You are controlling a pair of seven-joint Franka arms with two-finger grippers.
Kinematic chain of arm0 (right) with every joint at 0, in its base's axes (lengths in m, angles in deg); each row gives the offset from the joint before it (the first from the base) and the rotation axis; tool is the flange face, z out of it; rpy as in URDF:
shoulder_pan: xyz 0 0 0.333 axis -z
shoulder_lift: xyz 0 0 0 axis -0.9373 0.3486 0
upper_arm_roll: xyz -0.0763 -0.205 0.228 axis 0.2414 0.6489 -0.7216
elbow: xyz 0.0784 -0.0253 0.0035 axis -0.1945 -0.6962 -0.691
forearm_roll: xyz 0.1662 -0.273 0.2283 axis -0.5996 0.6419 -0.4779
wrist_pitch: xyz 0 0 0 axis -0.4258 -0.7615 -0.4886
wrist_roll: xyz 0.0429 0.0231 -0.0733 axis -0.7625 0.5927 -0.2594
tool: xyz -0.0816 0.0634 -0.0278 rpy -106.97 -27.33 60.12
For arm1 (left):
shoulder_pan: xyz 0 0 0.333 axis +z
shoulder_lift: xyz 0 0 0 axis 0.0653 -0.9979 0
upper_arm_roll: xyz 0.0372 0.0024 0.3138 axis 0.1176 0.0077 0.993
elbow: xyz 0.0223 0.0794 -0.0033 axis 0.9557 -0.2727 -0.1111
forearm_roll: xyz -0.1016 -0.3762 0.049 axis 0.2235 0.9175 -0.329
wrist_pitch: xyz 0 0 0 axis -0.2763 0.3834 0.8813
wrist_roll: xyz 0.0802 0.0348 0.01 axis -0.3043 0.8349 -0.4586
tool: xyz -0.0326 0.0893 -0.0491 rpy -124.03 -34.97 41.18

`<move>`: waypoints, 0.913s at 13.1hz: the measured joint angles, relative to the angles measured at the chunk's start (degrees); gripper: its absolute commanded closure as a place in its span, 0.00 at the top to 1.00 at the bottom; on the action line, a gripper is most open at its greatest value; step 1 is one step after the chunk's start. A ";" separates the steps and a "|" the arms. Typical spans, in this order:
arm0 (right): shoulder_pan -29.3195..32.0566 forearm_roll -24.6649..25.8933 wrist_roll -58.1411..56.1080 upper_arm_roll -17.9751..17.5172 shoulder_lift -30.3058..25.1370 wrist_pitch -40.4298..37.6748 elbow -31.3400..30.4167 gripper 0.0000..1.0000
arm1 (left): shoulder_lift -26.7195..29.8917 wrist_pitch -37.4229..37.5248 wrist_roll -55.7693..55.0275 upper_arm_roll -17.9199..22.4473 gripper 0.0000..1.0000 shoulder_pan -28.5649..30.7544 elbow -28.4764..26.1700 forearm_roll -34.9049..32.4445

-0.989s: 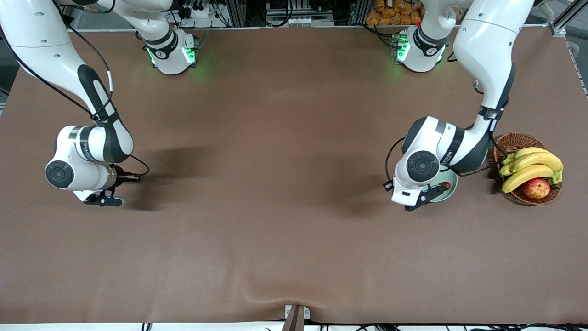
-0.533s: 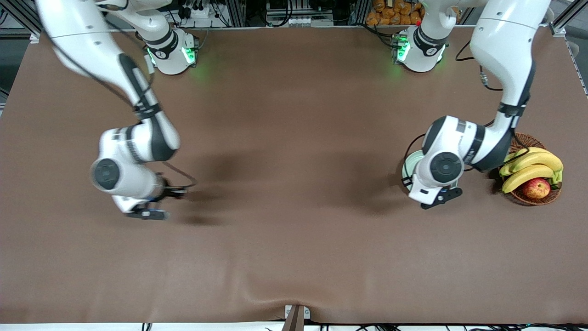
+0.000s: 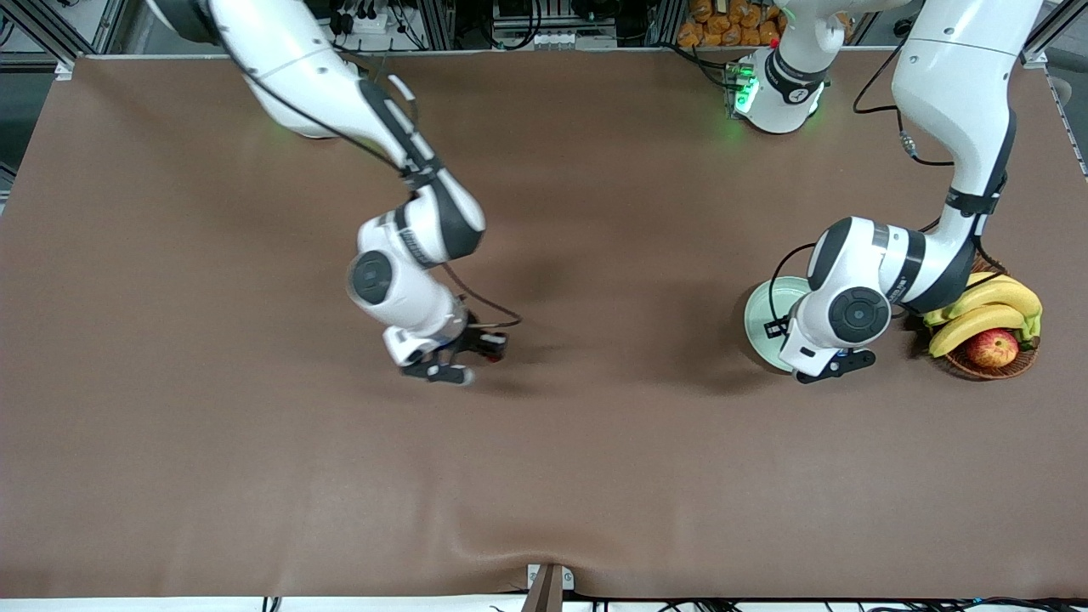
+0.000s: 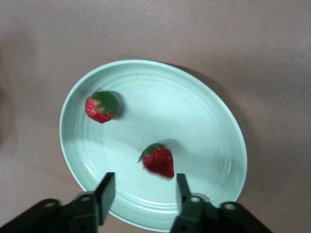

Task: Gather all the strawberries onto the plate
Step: 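Carry the last strawberry with the right gripper toward the left gripper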

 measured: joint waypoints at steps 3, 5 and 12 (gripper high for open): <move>-3.92 -0.04 7.63 0.12 3.52 0.47 5.36 0.00 | 0.55 -0.02 -0.09 -2.83 1.00 0.55 1.04 3.78; -4.48 -0.06 10.53 0.17 4.99 0.49 7.98 0.00 | 0.95 -0.02 -2.37 -6.03 1.00 0.01 2.37 9.16; -5.72 -0.06 12.68 0.18 9.74 5.54 9.48 0.66 | -1.30 -4.96 -17.32 -8.45 1.00 -8.44 5.71 15.88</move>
